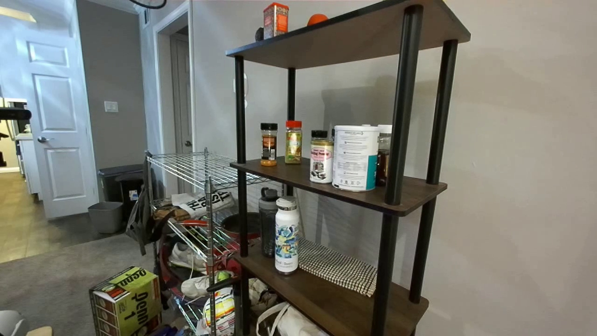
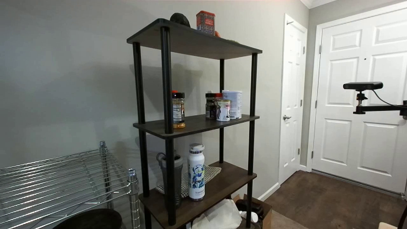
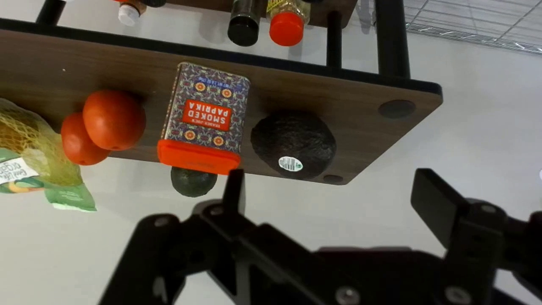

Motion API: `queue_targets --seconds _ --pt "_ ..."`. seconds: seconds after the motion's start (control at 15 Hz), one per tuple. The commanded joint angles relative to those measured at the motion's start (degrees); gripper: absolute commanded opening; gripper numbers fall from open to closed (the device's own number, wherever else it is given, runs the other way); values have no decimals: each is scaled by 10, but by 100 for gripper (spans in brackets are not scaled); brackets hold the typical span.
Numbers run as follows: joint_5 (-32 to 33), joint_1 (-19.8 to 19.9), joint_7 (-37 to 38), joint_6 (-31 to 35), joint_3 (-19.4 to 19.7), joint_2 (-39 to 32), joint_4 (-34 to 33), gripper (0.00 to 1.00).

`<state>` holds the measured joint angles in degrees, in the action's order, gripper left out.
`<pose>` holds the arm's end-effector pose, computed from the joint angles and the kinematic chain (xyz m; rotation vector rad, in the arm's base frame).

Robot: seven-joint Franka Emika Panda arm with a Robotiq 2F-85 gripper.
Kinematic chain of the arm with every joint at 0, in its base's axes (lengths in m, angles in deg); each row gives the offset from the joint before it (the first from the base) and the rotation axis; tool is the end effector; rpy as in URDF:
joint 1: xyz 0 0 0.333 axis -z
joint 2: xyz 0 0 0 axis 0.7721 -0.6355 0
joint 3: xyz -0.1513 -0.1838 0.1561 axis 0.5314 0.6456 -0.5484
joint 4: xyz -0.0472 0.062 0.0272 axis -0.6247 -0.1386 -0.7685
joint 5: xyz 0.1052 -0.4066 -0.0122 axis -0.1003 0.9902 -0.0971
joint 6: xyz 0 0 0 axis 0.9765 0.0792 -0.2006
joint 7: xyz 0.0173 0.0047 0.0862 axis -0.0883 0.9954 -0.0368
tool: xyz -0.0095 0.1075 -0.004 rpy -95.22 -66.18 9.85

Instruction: Shift the container with the lid to the bottom shelf

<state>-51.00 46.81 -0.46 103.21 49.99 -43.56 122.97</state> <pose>0.4359 0.1831 0.8969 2.8263 0.2136 1.2896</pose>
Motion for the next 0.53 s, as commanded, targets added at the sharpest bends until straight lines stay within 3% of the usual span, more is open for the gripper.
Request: queue_targets --seconds 0.0,0.47 --pt "37 -5 43 -35 -6 -46 -52 100" --pt "63 1 101 -71 -8 -85 -88 100"
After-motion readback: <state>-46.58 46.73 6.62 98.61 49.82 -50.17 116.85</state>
